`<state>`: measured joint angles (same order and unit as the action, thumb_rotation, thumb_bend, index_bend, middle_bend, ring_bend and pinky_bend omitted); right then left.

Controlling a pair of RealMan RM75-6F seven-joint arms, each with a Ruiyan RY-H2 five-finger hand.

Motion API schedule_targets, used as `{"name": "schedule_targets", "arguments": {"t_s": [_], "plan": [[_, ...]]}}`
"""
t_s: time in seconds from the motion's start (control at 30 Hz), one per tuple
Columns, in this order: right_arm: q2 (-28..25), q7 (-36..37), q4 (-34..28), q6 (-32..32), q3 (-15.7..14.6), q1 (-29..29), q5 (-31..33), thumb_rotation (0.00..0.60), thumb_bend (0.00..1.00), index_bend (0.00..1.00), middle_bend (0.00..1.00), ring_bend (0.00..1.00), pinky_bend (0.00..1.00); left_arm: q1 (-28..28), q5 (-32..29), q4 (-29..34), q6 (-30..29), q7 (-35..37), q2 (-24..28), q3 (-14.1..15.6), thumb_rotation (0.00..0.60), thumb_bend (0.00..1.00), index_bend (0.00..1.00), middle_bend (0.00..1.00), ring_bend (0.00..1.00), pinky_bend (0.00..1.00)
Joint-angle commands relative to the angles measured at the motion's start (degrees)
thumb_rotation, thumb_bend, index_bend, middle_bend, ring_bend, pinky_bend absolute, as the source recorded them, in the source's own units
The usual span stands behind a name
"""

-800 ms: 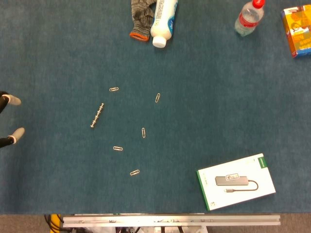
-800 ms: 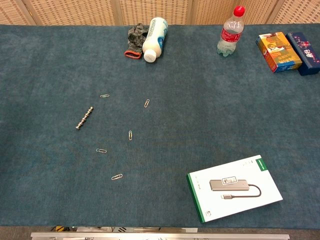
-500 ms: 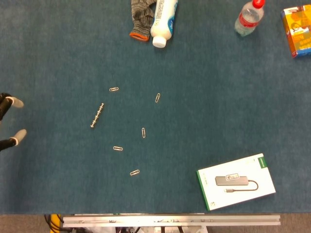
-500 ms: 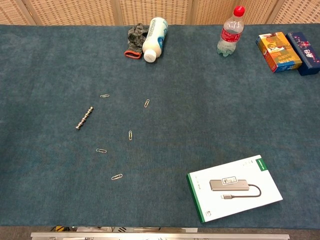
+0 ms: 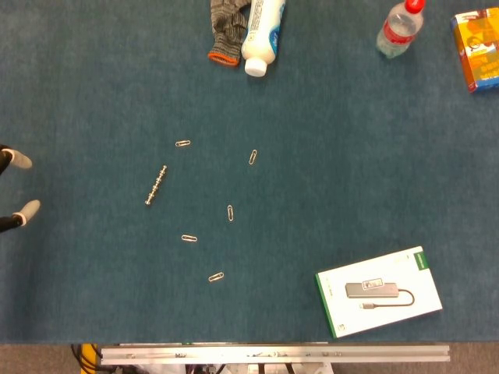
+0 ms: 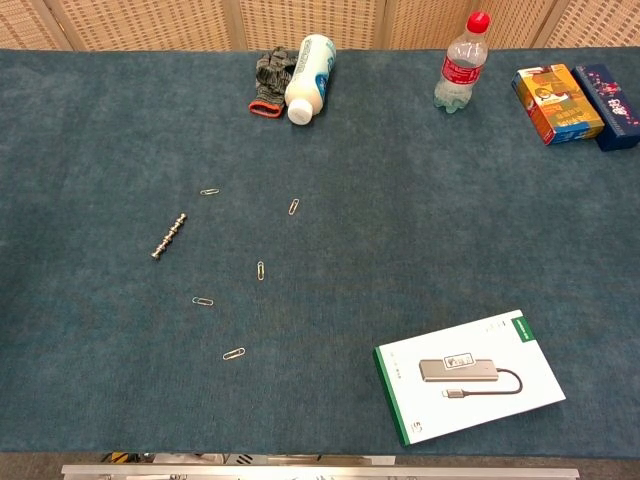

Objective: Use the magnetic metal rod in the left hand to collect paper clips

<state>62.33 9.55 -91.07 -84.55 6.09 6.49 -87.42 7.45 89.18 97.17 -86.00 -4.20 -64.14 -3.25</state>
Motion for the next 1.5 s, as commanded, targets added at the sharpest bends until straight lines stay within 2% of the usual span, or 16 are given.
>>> {"name": "schedule_targets", "arguments": {"t_s": [0.03,0.23,0.53,0.77,0.83,0.87,0.93,1.0,1.07,1.2,1.5], "plan": [[-0.27,0.29,-0.62,0.87,0.31,0.65,0.46,0.6,0.11,0.29,0.38,0.29,0.44,0.89,-1.18,-0.88,1.56,0.97,0.18,-0.55,0.6,0.0,0.43,0.43,0.35,0.51],[-0.63,0.4,-1.83,2.43,1.26,1.96,1.74,0.6,0.11,0.3,0.38,0.29,0.44,2.11,-2.22,-0.72,3.5,1.65,1.36,-1.11,0.6,0.0,0.43,0.43,0.35,0.51],[-2.71,2.03,-3.03,3.4,1.85,2.87,2.22,0.6,0.11,0.31,0.38,0.29,0.44,2.04,-3.0,0.57,3.15,2.47,1.75,-1.33,0.6,0.0,0.44,0.44,0.35,0.52],[-2.27,2.41,-2.08,2.08,0.9,2.28,0.82,0.6,0.11,0.32,0.39,0.29,0.44,1.97,-1.48,1.1,2.23,-0.02,0.31,-0.67,0.6,0.0,0.44,0.43,0.32,0.52],[-1.86,2.53,-1.54,1.89,0.49,2.08,0.52,0.6,0.11,0.32,0.39,0.29,0.44,1.91,-0.7,1.67,2.11,-1.03,-0.07,-0.17,0.6,0.0,0.44,0.4,0.3,0.52],[-1.51,2.55,-1.13,1.75,0.27,1.97,0.35,0.6,0.11,0.32,0.39,0.29,0.44,1.85,-0.07,2.03,2.0,-1.65,-0.31,0.21,0.6,0.0,0.44,0.34,0.26,0.52],[-0.86,2.55,-0.47,1.42,-0.12,1.79,-0.08,0.6,0.11,0.32,0.39,0.29,0.44,1.86,0.85,2.72,1.99,-2.27,-0.71,0.73,0.6,0.0,0.42,0.21,0.16,0.48],[-0.39,2.62,0.02,1.09,-0.45,1.66,-0.58,0.6,0.11,0.32,0.39,0.29,0.44,2.06,1.83,3.14,1.93,-1.93,-1.06,0.98,0.6,0.0,0.39,0.07,0.06,0.38],[-0.05,2.66,0.57,0.82,-0.8,1.59,-1.18,0.6,0.11,0.32,0.39,0.29,0.44,2.58,2.42,3.5,2.22,-1.22,-1.65,0.87,0.6,0.0,0.36,0.02,0.01,0.31],[0.31,3.22,1.32,0.31,-0.87,1.58,-1.58,0.6,0.11,0.32,0.39,0.29,0.44,4.06,2.03,4.15,4.22,-2.43,-2.92,0.39,0.6,0.0,0.24,0.0,0.0,0.18],[0.19,4.78,2.48,-0.65,-0.64,1.46,-1.59,0.6,0.12,0.32,0.39,0.29,0.44,6.82,0.94,6.92,7.29,-6.13,-5.31,-0.81,0.6,0.0,0.11,0.0,0.0,0.1]]}}
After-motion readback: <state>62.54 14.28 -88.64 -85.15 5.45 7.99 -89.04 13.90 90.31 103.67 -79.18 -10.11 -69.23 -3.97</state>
